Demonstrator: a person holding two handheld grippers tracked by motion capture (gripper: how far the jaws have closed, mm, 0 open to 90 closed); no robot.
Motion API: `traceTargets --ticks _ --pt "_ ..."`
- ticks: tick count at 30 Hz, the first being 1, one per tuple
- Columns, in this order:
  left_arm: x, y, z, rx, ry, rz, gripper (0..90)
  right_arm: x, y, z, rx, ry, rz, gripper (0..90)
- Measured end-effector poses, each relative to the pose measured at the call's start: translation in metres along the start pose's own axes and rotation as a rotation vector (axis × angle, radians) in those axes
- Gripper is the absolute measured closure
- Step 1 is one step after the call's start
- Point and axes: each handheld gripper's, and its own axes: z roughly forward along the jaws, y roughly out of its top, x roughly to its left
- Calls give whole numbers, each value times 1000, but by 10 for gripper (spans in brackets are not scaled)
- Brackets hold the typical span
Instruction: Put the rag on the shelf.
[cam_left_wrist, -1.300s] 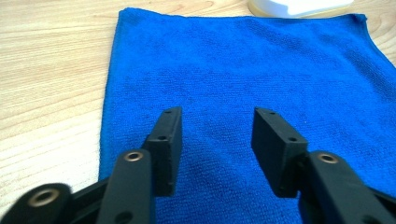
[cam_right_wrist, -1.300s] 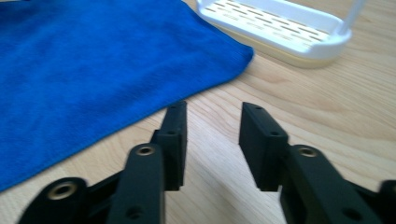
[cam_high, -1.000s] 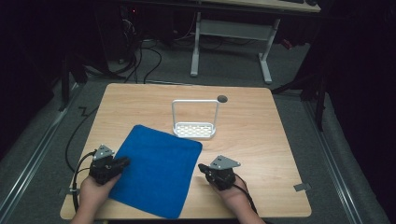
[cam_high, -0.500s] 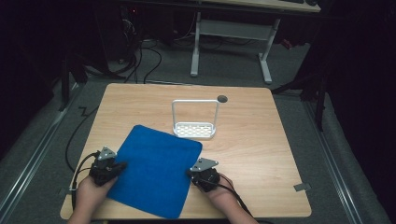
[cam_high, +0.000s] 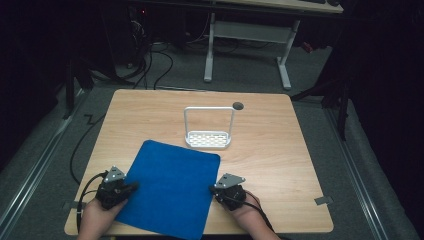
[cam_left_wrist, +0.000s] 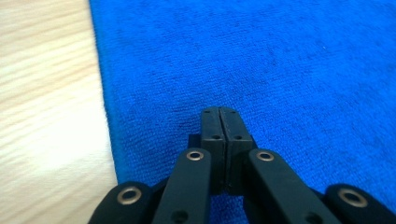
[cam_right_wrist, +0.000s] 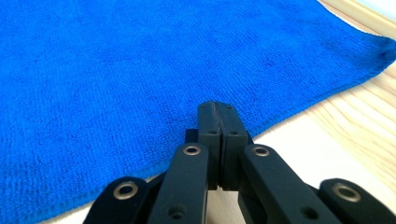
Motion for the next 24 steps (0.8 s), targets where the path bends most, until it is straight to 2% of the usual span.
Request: traceTargets --ticks 5,7,9,12,14,15,16,24 --pt "-21 1 3 14 -42 56 898 -3 -9 -11 16 -25 14 900" --pt "-28 2 4 17 -43 79 897 -7 -12 -15 15 -31 18 900" --pt "-34 3 5 28 -36 123 897 -10 -16 -18 18 -43 25 900" --pt "-41 5 9 27 -68 137 896 -15 -21 -23 19 -59 40 900" --pt "-45 7 12 24 -98 141 895 -20 -26 -29 20 -72 50 900" --pt "-52 9 16 21 -126 149 894 -24 -30 -33 17 -81 63 900" --pt "-52 9 16 21 -126 149 894 -24 -30 -33 17 -81 63 900" --pt "-82 16 29 16 -190 221 894 -47 -47 -49 22 -131 126 900"
